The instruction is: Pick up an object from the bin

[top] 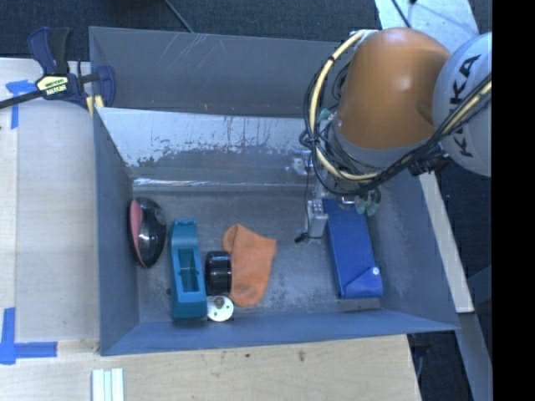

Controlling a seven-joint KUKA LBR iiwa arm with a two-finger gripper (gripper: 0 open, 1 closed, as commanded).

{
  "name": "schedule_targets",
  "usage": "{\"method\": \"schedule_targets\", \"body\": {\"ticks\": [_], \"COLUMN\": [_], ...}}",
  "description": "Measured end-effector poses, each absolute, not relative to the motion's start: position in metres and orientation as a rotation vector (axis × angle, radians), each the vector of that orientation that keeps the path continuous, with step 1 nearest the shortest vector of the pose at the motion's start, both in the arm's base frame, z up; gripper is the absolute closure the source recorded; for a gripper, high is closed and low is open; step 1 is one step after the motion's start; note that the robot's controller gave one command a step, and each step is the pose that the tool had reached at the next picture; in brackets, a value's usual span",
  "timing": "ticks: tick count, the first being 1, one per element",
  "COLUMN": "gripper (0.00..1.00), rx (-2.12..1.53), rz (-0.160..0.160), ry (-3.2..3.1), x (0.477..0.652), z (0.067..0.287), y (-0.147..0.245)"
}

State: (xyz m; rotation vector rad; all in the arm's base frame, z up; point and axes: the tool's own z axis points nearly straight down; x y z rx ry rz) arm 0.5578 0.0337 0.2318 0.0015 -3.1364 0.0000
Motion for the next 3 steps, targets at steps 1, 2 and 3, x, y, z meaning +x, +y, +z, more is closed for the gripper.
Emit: {"method": "schedule_targets", "body": {"ticks": [1, 2, 3], "gripper": [0.0, 0.0, 0.0], "rx": [0.0, 0.06, 0.036], "rz": [-0.001, 0.001, -0.001], "ry": [-3.145, -3.155, -3.144], "x": [0.559, 0.591, 0.588], "z": [0.236, 0.199, 0.16], "y": [0.034, 0.057, 0.081]}}
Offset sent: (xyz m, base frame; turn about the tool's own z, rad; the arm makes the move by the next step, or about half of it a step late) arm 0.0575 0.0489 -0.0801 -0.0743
